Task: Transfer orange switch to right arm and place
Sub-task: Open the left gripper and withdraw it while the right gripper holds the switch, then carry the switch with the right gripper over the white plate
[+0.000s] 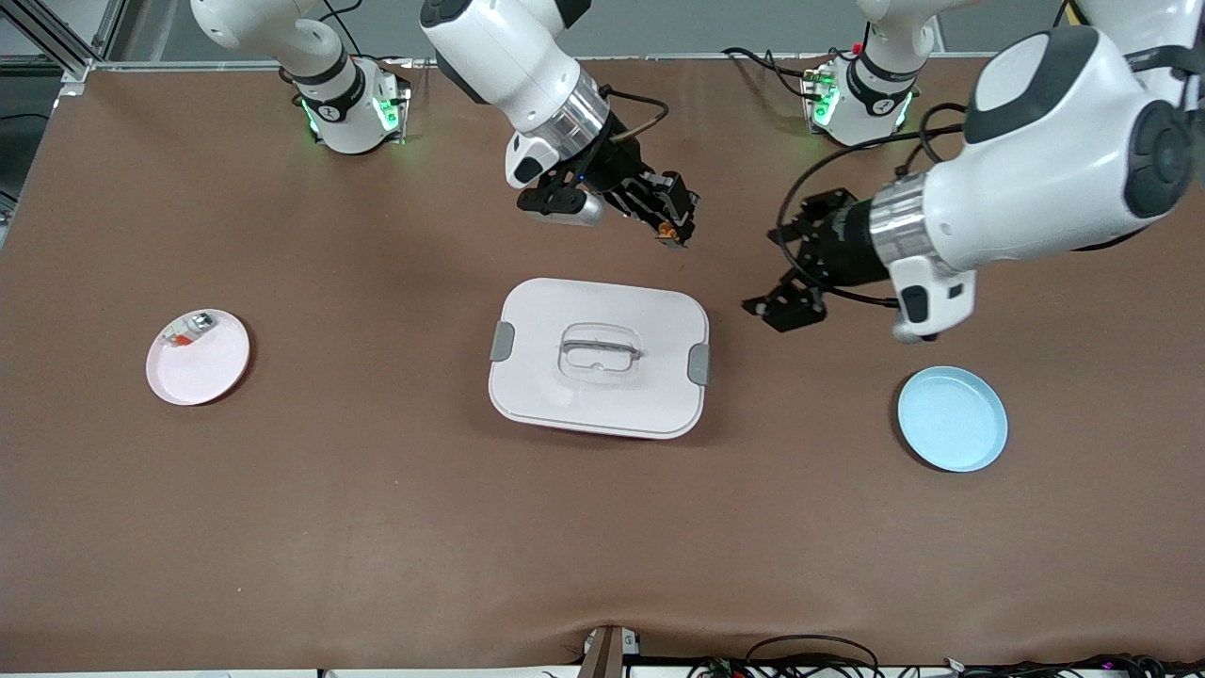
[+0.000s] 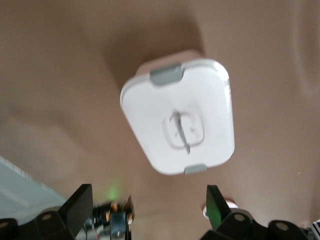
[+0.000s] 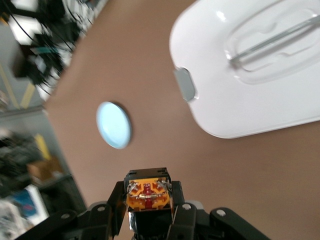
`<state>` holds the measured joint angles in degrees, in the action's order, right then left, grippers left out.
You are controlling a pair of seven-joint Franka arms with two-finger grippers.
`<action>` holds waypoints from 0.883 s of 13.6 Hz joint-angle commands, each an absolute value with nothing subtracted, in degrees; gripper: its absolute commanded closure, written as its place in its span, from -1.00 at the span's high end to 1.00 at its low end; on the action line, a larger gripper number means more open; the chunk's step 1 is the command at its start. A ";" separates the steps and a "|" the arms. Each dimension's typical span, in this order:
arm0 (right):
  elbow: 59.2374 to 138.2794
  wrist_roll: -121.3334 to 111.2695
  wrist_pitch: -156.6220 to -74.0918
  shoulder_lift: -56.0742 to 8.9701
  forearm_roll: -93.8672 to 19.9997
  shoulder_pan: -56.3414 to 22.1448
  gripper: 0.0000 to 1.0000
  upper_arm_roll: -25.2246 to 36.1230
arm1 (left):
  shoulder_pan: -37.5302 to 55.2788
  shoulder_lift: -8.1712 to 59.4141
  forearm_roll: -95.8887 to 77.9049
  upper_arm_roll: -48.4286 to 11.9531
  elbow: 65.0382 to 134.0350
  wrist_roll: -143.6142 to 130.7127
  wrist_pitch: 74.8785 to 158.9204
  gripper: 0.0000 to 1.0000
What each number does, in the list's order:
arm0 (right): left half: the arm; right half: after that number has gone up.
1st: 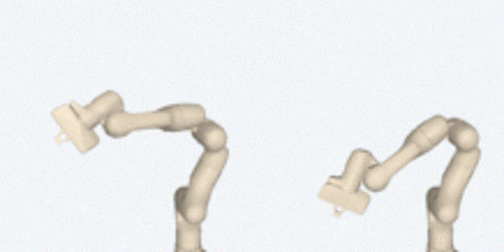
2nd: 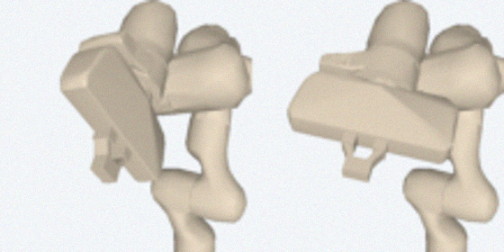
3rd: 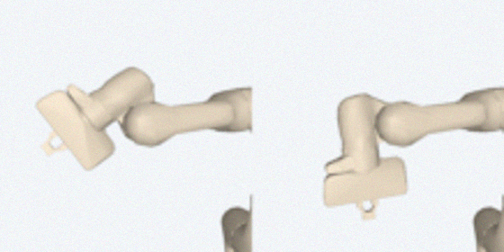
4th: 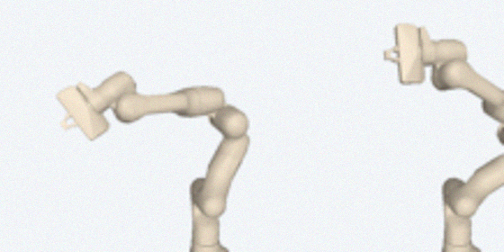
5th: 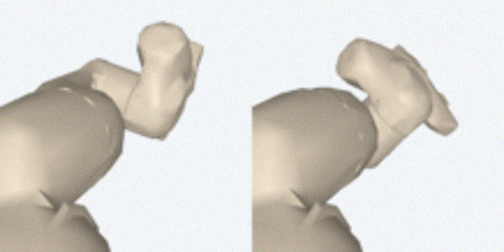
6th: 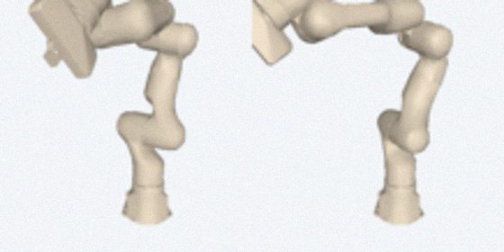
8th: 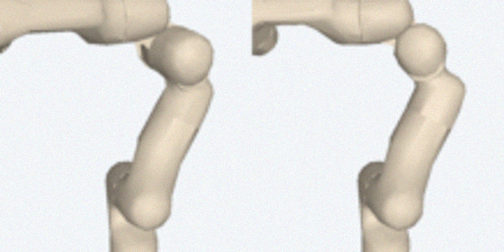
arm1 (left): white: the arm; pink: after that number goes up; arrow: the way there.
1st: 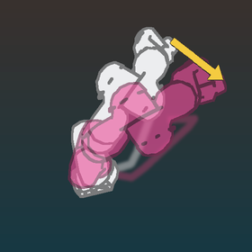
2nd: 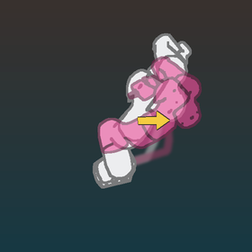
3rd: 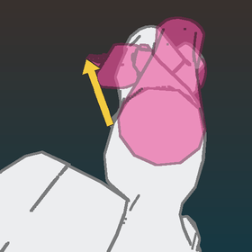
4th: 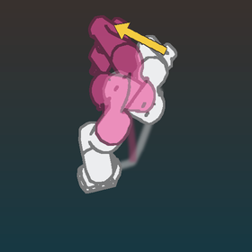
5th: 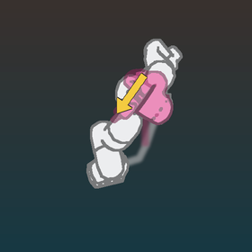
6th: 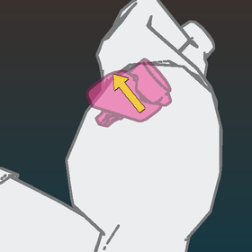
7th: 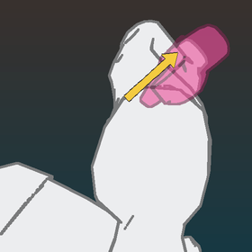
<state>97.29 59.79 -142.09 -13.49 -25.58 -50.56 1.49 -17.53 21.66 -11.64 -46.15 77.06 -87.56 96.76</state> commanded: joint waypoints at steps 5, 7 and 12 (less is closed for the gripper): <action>97.12 36.52 -112.90 -7.92 -5.13 -49.92 -1.00 3.25 | -23.38 19.86 8.06 -46.23 77.17 -64.70 95.63 1.00; 98.69 30.27 -108.56 -6.16 -3.69 -49.22 -1.00 3.43 | -24.69 18.99 14.21 -46.32 77.26 -58.83 95.54 1.00; 112.12 14.45 -109.59 3.23 5.26 -45.98 -1.00 3.34 | -31.18 18.46 15.12 -46.14 77.34 -43.56 94.49 1.00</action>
